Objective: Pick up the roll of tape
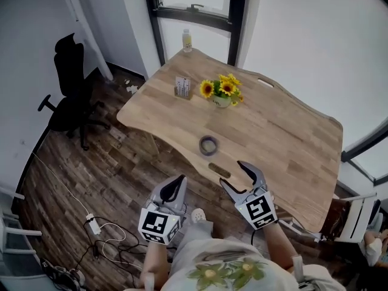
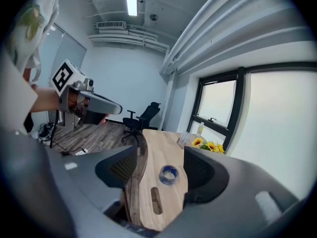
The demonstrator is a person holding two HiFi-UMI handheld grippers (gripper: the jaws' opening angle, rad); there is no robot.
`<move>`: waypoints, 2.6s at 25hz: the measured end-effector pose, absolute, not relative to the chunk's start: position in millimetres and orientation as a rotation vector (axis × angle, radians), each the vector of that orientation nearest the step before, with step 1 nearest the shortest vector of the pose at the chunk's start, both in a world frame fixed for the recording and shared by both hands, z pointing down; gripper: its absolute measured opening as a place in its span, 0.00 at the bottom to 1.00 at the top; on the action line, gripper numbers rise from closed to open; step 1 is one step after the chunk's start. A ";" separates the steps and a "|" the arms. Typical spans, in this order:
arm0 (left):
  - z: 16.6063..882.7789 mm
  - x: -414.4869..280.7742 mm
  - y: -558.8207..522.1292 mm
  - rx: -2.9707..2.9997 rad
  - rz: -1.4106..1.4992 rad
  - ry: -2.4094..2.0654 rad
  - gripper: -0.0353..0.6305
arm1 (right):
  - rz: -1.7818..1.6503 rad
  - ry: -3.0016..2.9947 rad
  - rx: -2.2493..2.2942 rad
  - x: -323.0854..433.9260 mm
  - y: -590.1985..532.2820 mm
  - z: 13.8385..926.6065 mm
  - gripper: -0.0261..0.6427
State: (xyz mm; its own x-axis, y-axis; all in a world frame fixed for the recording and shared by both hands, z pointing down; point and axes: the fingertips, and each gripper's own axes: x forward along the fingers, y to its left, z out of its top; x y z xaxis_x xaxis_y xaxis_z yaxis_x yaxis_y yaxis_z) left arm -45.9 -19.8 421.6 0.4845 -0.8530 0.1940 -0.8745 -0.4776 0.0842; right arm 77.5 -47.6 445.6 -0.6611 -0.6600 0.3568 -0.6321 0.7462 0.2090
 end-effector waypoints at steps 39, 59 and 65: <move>499.0 -112.6 -118.8 2.488 0.332 -1.256 0.06 | 0.059 -2.170 0.587 -7.3 -164.3 646.1 0.41; 517.5 -123.2 -168.4 2.479 0.396 -1.194 0.06 | 0.008 -1.926 0.450 -11.5 -187.3 727.1 0.24; 521.2 -121.0 -171.8 2.476 0.400 -1.176 0.06 | -0.047 -1.900 0.455 -9.5 -191.4 725.6 0.17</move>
State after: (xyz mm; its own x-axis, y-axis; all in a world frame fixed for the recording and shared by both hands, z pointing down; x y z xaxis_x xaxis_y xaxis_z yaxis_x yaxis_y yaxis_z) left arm -121.0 -171.8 521.2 0.6115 -0.6809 0.4031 -0.7855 -0.5836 0.2057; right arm -9.5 -191.4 725.6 -0.2995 -0.3332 0.8940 -0.2886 0.9248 0.2480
